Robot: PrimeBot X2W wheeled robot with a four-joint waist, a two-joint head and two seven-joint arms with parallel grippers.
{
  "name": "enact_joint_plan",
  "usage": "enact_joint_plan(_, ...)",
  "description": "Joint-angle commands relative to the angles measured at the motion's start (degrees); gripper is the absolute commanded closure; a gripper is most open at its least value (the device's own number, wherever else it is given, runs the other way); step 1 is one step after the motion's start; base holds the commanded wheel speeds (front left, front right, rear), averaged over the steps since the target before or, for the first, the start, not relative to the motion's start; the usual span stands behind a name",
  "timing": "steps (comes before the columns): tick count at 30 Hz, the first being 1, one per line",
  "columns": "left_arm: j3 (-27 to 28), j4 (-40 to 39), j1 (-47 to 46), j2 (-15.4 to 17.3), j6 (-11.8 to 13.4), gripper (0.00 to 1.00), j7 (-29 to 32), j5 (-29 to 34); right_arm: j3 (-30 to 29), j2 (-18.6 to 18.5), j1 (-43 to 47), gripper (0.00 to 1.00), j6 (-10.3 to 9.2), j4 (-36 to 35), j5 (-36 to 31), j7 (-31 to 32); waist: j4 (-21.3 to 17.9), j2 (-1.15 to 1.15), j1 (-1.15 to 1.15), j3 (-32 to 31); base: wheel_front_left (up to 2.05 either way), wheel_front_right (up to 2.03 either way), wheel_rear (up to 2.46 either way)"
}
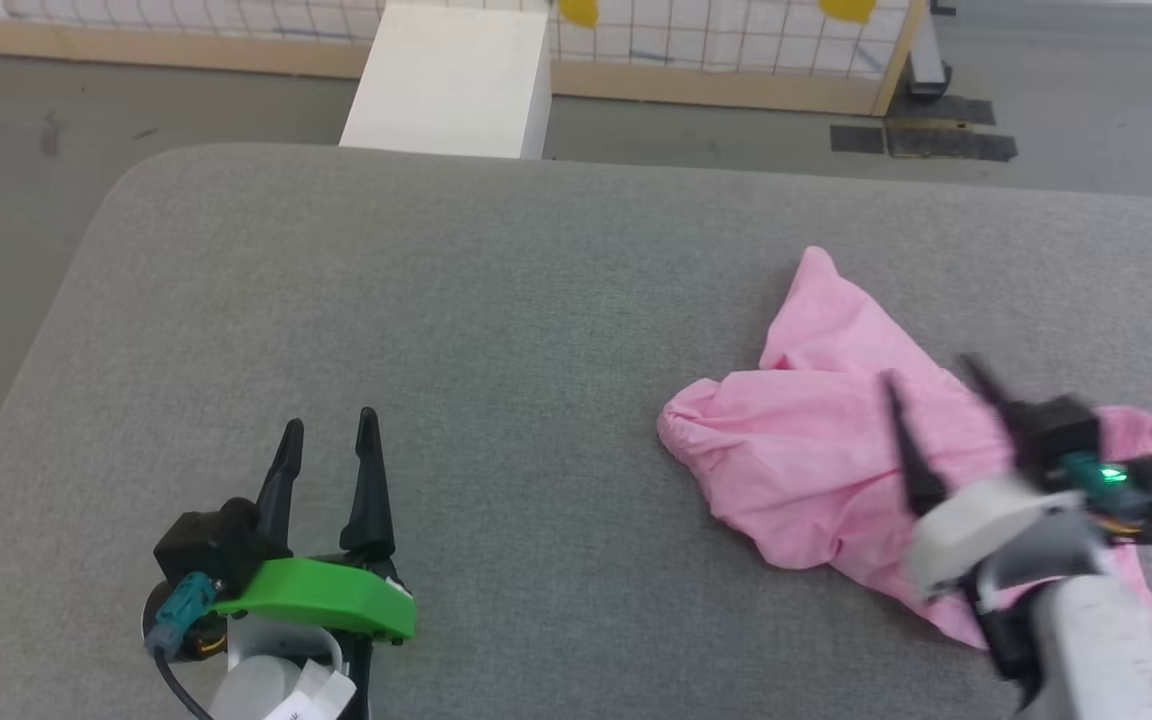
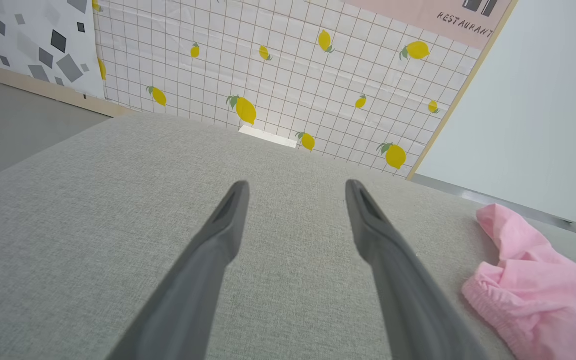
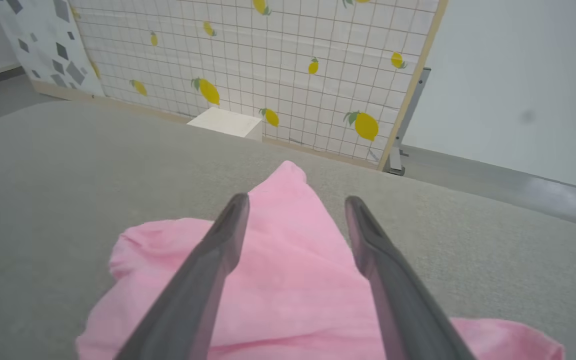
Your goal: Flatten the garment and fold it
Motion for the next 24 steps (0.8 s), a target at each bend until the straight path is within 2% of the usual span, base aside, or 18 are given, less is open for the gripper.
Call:
enact_joint_plan(1,-0.03,-0.19,0.77,-0.16,-0.40,0.00,-0.26,0.16,2.90,-0.93,0.27,0.00,-0.11,-0.26,0.86,0.24,-0.66,0.00,0.00,-0.53,0.00,0.00,0.00)
enact_joint_plan(4,-0.46,-0.40,0.48,-0.16,-0.31,0.00,-0.26,0.09,8.97,-2.51,-1.40,0.00,-0.11,1.17,1.42,3.10,-0.64,0.00,0.00,-0.20,0.00,0.00,0.00)
enact_joint_plan(9,-1.36,-0.88,-0.61,-0.16,-0.42,0.00,-0.26,-0.37,14.76,-5.34,-7.65,0.00,-0.11,6.69,-0.03,10.43,0.80,0.00,0.00,1.31,0.00,0.00,0.00)
enact_joint_plan(16,-2.56,-1.13,-2.04,-0.17,0.03,0.00,-0.26,-1.35,22.20,-10.24,-17.56,0.00,-0.11,16.65,-0.24,19.26,4.12,0.00,0.00,4.09,0.00,0.00,0.00)
enact_joint_plan(17,-3.08,-1.48,-2.27,-0.17,0.45,0.00,-0.26,-1.74,26.02,-12.05,-20.93,0.00,-0.11,20.26,1.47,22.22,4.94,0.00,0.00,4.96,0.00,0.00,0.00)
enact_joint_plan(18,-3.16,-1.44,-2.34,-0.17,0.49,0.00,-0.26,-1.83,27.22,-12.52,-21.74,0.00,-0.11,21.20,2.23,23.17,5.15,0.00,0.00,5.16,0.00,0.00,0.00)
enact_joint_plan(20,-3.31,-1.29,-2.51,-0.17,0.57,0.00,-0.26,-1.99,29.85,-13.43,-23.49,1.00,-0.11,22.79,4.49,24.69,5.49,0.00,0.00,5.43,0.00,0.00,0.00)
enact_joint_plan(24,-3.36,-1.22,-2.65,-0.17,0.71,0.00,-0.26,-2.18,31.47,-14.13,-25.92,1.00,-0.11,22.53,8.50,23.81,5.68,0.00,0.00,5.56,0.00,0.00,0.00)
